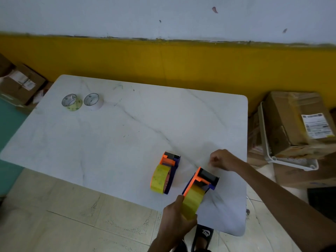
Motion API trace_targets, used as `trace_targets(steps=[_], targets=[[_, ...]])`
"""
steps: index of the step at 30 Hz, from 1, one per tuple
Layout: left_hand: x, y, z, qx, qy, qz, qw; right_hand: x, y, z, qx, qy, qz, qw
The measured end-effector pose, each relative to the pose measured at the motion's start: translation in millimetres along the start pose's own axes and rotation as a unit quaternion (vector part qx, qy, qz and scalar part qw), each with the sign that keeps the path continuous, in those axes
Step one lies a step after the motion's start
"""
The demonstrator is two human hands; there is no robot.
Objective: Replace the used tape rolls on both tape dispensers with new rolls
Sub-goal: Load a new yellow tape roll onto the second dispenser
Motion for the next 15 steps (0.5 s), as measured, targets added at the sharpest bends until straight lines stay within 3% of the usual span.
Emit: trace_targets(steps=[3, 6, 10, 15], targets=[[-11, -2, 8, 0.027, -0.036, 0.029, 0.999, 34, -18, -10, 0.042, 0.217, -0.103, 0.970], [-26, -1, 24, 0.056, -0.061, 0.070, 0.994, 61, -44, -26, 0.046, 0.492, -0.153, 0.856], [-47, 5, 45, 0.075, -0.095, 0.145, 0.982, 77, -56, -36, 0.045, 0.653, -0.101, 0.749], [-51, 13, 62, 0.075, -0.075, 0.158, 0.982, 96, -68, -41, 0.106, 0.764, -0.024, 0.636]])
Point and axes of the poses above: each hand's wrist, its own y-axis towards the middle knuckle, its own x-axis out of the palm, z = x × y, the point moved 9 cm from there along y, towards the middle knuckle
